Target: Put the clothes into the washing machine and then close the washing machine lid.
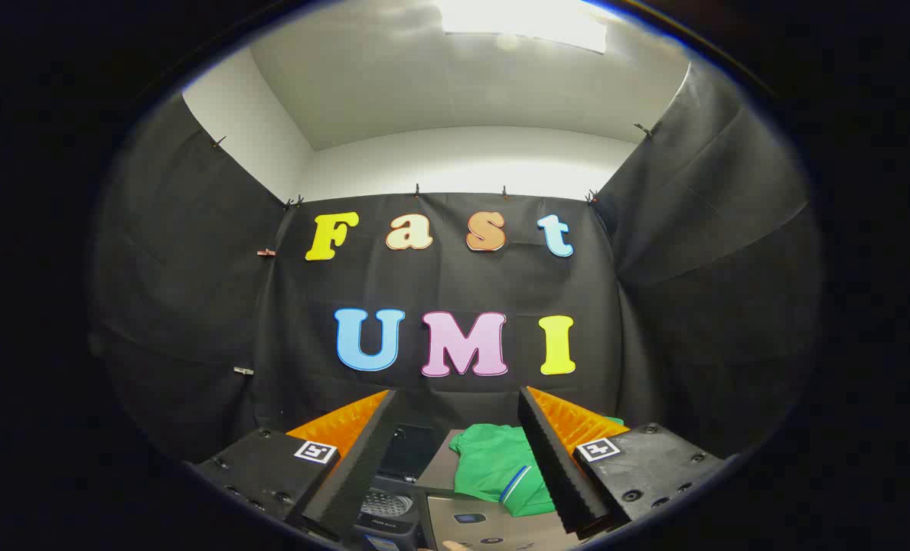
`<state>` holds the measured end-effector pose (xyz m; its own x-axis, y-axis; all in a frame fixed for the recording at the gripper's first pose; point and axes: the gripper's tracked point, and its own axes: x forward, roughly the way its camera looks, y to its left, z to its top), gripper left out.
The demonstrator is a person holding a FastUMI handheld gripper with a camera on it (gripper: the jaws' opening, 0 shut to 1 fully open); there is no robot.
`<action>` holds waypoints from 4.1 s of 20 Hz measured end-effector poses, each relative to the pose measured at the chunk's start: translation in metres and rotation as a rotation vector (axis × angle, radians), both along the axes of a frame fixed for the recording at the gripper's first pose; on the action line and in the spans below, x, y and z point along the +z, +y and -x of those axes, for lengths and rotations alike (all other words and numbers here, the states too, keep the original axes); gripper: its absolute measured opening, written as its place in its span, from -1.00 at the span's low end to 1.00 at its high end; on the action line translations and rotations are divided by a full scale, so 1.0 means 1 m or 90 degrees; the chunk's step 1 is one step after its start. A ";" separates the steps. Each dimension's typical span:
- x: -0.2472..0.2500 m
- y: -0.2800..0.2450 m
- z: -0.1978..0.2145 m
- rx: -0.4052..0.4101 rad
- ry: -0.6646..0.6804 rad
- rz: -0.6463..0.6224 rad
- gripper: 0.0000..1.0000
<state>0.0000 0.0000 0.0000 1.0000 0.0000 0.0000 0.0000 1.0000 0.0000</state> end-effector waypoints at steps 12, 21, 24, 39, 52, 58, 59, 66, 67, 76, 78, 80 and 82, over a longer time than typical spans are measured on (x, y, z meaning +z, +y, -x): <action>0.005 0.003 0.004 -0.004 -0.004 0.008 0.95; 0.004 0.001 0.003 -0.013 0.001 0.009 0.95; 0.002 -0.001 0.001 -0.017 0.004 0.015 0.95; 0.005 -0.050 -0.058 -0.081 0.034 0.033 0.95; -0.037 -0.115 -0.160 -0.124 0.170 -0.013 0.96; -0.077 -0.136 -0.201 -0.137 0.258 -0.025 0.97; -0.087 -0.138 -0.207 -0.137 0.276 -0.027 0.96; -0.148 -0.144 -0.228 -0.128 0.377 -0.026 0.97; -0.157 -0.145 -0.229 -0.132 0.395 -0.025 0.97; -0.231 -0.165 -0.230 -0.165 0.526 -0.053 0.98; -0.243 -0.169 -0.226 -0.168 0.549 -0.052 0.98; -0.251 -0.170 -0.220 -0.167 0.573 -0.053 0.98; -0.260 -0.174 -0.218 -0.171 0.590 -0.045 0.98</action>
<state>0.2180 -0.1736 -0.2601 0.5701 -0.1986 -0.7972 0.2593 0.9642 -0.0547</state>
